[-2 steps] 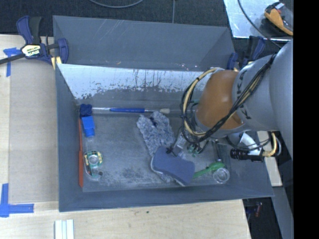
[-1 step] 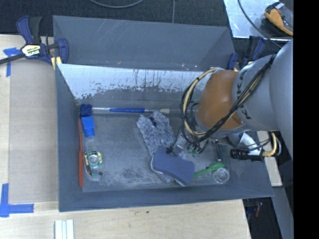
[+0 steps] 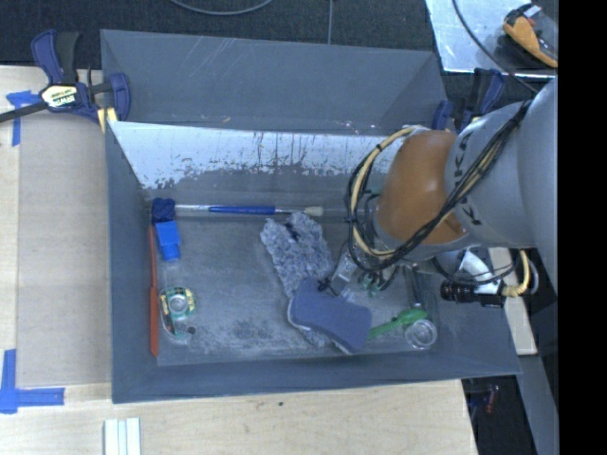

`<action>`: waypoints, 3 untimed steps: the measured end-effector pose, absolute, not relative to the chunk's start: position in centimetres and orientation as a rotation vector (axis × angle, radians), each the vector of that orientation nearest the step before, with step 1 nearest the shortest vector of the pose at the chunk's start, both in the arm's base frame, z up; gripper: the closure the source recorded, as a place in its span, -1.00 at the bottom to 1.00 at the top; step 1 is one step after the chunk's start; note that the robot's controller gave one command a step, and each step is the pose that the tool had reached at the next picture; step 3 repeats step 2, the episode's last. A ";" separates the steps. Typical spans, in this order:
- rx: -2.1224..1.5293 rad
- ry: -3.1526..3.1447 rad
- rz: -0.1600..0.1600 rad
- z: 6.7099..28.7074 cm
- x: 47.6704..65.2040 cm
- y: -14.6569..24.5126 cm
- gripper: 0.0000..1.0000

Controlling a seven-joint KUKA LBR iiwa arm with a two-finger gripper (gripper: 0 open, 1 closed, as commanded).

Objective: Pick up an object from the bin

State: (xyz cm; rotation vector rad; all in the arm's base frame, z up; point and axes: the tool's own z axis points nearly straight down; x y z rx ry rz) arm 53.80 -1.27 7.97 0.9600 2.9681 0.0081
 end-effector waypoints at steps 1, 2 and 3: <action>0.960 2.973 0.005 10.1 53.7 -1.3 1.00; 0.954 2.971 0.006 12.9 53.8 -1.4 1.00; 0.954 2.971 0.006 12.9 53.8 -1.4 1.00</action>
Offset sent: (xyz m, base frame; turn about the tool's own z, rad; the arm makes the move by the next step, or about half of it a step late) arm -0.0013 -0.0003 0.0580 -0.0010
